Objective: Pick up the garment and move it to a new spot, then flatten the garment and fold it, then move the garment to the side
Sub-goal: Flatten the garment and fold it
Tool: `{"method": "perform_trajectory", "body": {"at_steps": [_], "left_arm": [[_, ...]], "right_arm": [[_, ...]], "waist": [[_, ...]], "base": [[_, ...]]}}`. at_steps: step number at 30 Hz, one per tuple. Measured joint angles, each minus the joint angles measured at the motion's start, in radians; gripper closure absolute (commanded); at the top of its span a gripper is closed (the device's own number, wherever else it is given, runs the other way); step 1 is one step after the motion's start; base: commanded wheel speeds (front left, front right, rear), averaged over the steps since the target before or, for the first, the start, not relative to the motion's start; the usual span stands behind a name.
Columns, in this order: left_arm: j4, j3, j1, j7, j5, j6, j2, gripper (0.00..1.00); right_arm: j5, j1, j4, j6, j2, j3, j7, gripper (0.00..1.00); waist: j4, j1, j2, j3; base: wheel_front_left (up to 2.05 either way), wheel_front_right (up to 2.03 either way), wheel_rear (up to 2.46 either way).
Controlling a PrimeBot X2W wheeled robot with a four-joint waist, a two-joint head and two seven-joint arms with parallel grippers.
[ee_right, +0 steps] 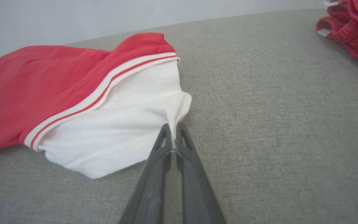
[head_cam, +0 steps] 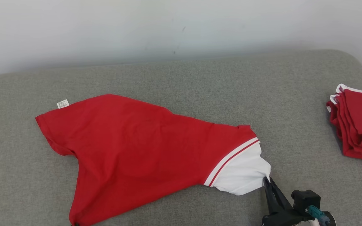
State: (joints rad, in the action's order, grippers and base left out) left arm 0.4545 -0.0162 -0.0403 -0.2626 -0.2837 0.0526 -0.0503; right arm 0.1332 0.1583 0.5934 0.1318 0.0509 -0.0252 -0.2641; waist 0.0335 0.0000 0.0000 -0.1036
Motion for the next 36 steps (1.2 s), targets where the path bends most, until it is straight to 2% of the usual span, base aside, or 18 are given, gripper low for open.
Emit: {"method": "perform_trajectory", "body": {"at_steps": [4,9,17,22,27,33,36], "left_arm": [[-0.012,-0.004,-0.004,0.000,0.000,-0.018,0.001,1.00],[-0.105,-0.025,-0.007,0.000,0.012,-0.054,0.001,1.00],[-0.291,-0.097,0.079,0.000,0.114,-0.123,-0.010,1.00],[-0.376,-0.100,0.212,0.000,0.145,-0.160,-0.071,1.00],[-0.433,-0.092,0.341,0.000,0.153,-0.176,-0.173,1.00],[-0.425,-0.071,0.488,0.036,0.153,-0.177,-0.286,1.00],[-0.408,-0.048,0.549,0.075,0.139,-0.182,-0.318,1.00]], "right_arm": [[0.002,-0.014,-0.028,0.000,0.000,0.006,0.000,1.00],[0.021,-0.035,-0.095,0.000,0.000,0.032,0.000,1.00],[0.068,0.014,-0.261,0.000,0.000,0.042,0.000,1.00],[0.055,0.131,-0.373,0.000,0.010,0.012,0.000,1.00],[0.077,0.261,-0.462,0.000,0.045,-0.013,0.000,1.00],[0.114,0.412,-0.486,0.000,0.098,-0.056,0.000,1.00],[0.107,0.471,-0.480,0.000,0.139,-0.078,0.000,1.00]], "waist": [[-0.001,0.0000,0.0000,0.016],[-0.007,0.0000,0.0000,0.046],[-0.008,-0.0001,0.0000,0.106],[0.000,0.0000,0.0000,0.145],[0.013,-0.0001,0.0000,0.189],[0.026,-0.0001,-0.0001,0.225],[0.028,-0.0001,-0.0001,0.218]], "base": [[0.00,0.00,0.00],[0.00,0.00,0.00],[0.00,0.00,0.00],[0.00,0.00,0.00],[0.00,0.00,0.00],[0.00,0.00,0.00],[0.00,0.00,0.00]]}}
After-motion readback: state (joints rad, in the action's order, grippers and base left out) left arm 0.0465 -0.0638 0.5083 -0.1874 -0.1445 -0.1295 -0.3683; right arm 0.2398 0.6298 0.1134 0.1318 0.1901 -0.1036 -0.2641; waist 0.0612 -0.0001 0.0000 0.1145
